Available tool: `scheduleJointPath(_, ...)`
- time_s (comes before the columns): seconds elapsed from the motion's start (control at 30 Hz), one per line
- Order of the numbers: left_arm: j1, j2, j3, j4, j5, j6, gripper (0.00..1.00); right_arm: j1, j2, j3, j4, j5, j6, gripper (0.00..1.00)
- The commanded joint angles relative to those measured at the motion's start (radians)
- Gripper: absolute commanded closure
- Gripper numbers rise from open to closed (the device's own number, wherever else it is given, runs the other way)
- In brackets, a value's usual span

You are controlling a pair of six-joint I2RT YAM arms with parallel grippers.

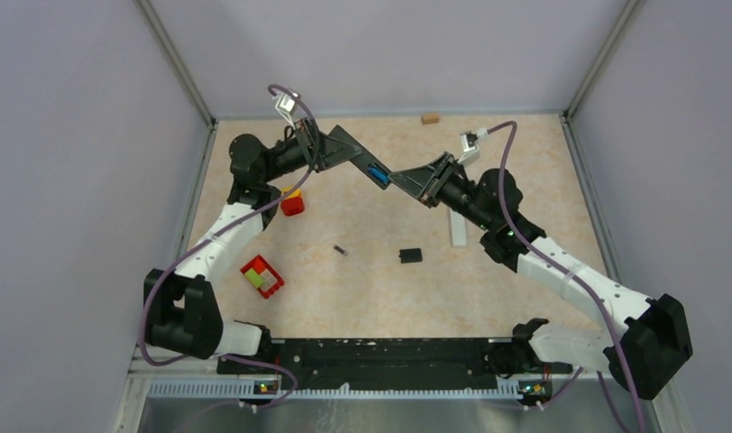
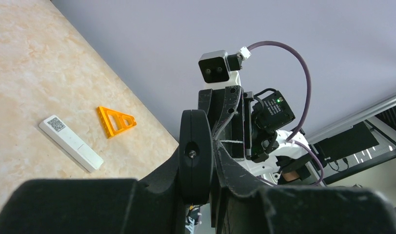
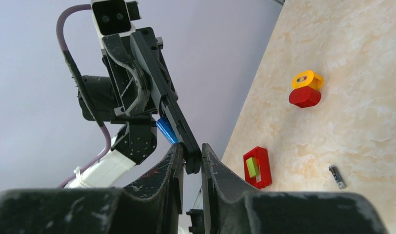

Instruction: Load the batteries into the remote control

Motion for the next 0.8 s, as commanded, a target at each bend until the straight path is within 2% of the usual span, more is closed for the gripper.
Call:
scheduleJointPath(0.0,-0.004,-0.025,-0.006,0.11,-0.013,-0.009,1.0,-0.004,0.031,0.04,0.003,-0.074,-0.024,0.86)
scheduleJointPath(0.27,-0.005,-0.031,-0.036,0.176,-0.021,-0.021,1.0,-0.004,0.097,0.086,-0.087,-0.147,-0.06,0.88)
scheduleJointPath(0.53,-0.013,-0.033,-0.084,0.21,-0.036,-0.047,1.0,-0.004,0.151,0.135,-0.144,-0.088,-0.147,0.9)
scheduleJointPath(0.77,-0.016,-0.03,-0.131,0.21,-0.091,-0.063,1.0,-0.001,0.192,0.115,-0.117,-0.075,-0.201,0.87)
